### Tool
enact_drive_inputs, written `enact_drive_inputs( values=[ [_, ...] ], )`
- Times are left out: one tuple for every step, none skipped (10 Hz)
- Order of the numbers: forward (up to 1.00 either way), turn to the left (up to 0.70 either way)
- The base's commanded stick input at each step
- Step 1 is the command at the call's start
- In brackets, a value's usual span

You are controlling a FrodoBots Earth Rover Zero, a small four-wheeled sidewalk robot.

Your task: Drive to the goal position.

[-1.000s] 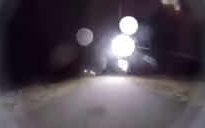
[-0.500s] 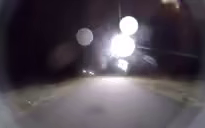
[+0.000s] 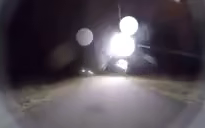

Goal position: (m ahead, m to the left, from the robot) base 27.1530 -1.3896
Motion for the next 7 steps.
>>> enact_drive_inputs(
  values=[
    [0.7, 0.0],
    [0.71, 0.0],
    [0.85, 0.0],
    [0.85, 0.0],
    [0.85, 0.0],
    [0.94, 0.0],
    [1.0, 0.0]
  ],
)
